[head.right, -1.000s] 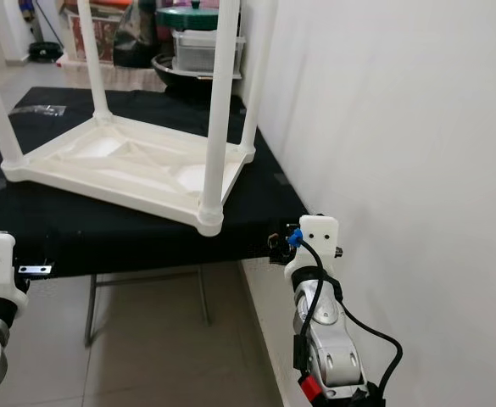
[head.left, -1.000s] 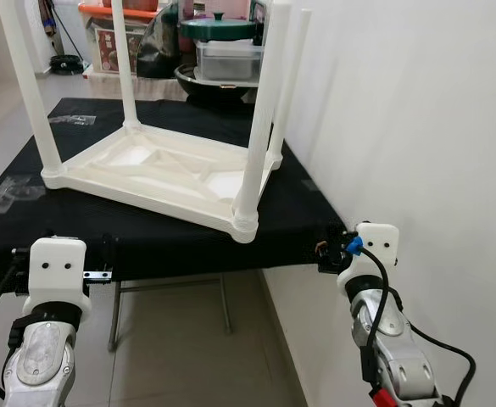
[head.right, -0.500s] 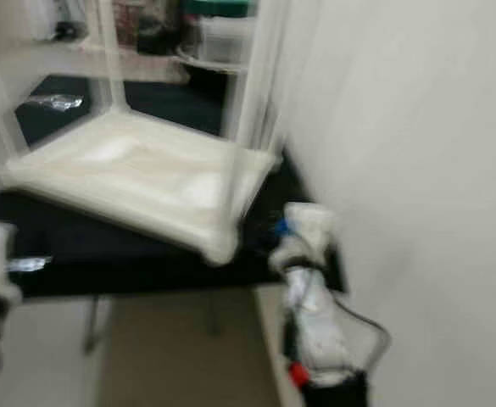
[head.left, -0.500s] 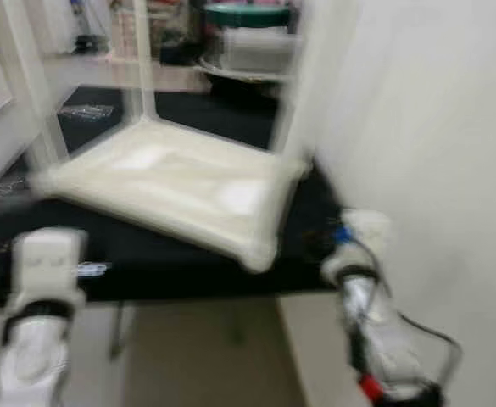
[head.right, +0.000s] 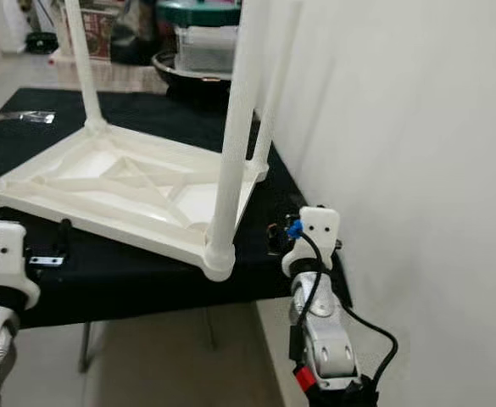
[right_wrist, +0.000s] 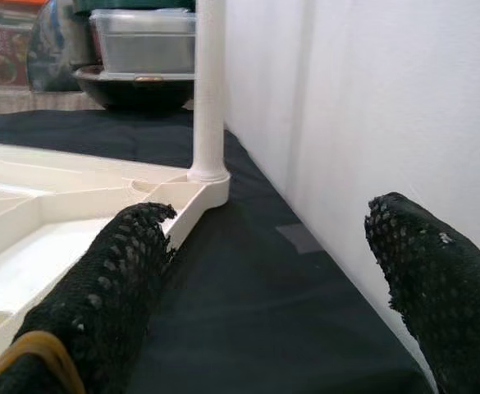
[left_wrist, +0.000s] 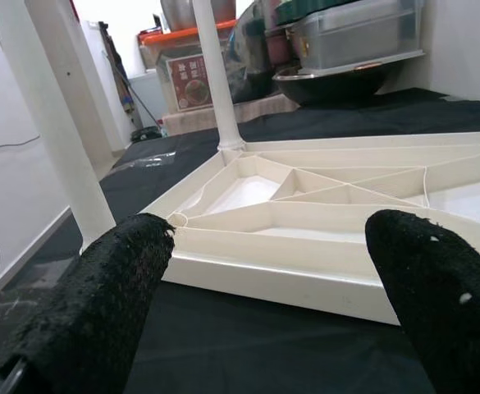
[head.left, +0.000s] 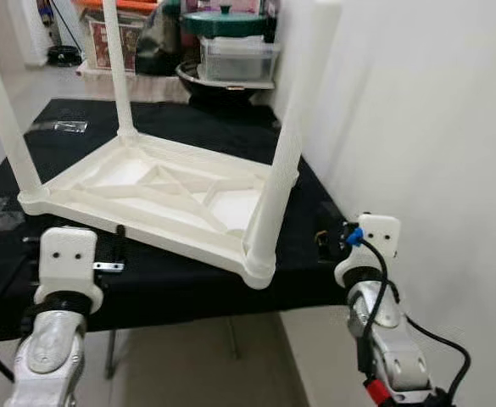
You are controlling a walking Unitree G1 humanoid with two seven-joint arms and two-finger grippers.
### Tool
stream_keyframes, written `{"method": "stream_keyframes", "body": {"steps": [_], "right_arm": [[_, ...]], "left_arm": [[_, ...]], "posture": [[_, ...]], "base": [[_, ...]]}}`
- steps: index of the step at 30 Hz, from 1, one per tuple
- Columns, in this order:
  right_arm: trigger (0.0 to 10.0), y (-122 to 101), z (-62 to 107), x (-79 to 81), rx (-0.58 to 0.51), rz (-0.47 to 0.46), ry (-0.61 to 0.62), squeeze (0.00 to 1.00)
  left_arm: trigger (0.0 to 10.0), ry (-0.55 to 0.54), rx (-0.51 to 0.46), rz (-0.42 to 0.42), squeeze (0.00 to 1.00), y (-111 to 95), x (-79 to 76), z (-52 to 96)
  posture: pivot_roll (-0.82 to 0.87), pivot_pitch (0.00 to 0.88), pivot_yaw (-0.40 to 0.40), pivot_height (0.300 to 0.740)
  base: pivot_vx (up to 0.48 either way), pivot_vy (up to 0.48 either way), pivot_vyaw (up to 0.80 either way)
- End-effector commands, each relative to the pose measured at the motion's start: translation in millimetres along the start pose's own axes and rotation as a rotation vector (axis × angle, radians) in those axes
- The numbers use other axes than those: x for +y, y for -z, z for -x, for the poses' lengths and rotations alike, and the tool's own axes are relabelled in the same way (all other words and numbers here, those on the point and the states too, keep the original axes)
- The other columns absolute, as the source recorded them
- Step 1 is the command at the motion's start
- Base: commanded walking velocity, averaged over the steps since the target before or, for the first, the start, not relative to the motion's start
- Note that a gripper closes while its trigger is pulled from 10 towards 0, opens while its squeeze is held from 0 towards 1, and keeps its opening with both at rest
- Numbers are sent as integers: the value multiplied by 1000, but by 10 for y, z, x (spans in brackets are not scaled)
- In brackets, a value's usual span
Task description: Building children table
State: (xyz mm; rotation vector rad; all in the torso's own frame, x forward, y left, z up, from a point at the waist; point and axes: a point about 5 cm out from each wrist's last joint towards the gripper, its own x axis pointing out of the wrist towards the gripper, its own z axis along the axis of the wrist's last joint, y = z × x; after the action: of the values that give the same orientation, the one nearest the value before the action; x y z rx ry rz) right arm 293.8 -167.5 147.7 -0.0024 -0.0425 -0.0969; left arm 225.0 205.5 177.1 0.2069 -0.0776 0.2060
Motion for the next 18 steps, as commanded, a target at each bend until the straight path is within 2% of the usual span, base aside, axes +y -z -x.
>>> {"method": "stream_keyframes", "body": {"steps": [1,3,4,6,8,10,12,15,17,18], "right_arm": [[10000,79,-35,-83,57,-13,0,0],[10000,144,-102,-208,102,-32,-63,0],[10000,144,-102,-208,102,-32,-63,0],[10000,202,-151,-326,154,36,-231,0],[10000,202,-151,-326,154,36,-231,0],[10000,155,-176,-425,228,61,-490,0],[10000,68,-180,-491,279,53,-659,0],[10000,25,-182,-498,279,43,-703,0],[10000,-98,-187,-429,267,-14,-823,0],[10000,-146,-194,-398,260,-33,-861,0]], "left_arm": [[10000,57,27,25,0,37,-94,29],[10000,156,53,56,0,77,-238,97],[10000,156,53,56,0,77,-238,97],[10000,249,71,65,0,120,-372,195],[10000,249,71,65,0,120,-372,195],[10000,362,98,72,0,184,-515,323],[10000,459,143,114,0,239,-626,447],[10000,516,156,126,0,251,-675,505],[10000,721,178,164,0,246,-829,701],[10000,782,180,172,0,238,-868,769]], "posture": [[109,0,-97,740],[104,0,-94,740],[104,0,-94,740],[99,0,-92,740],[99,0,-92,740],[96,0,-95,740],[102,0,-97,740],[102,0,-98,740],[109,3,-99,740],[108,5,-96,740]], "base": [[0,0,0],[0,0,0],[0,0,0],[0,0,0],[0,0,0],[0,0,0],[0,0,0],[0,0,0],[0,0,0],[0,0,0]]}}
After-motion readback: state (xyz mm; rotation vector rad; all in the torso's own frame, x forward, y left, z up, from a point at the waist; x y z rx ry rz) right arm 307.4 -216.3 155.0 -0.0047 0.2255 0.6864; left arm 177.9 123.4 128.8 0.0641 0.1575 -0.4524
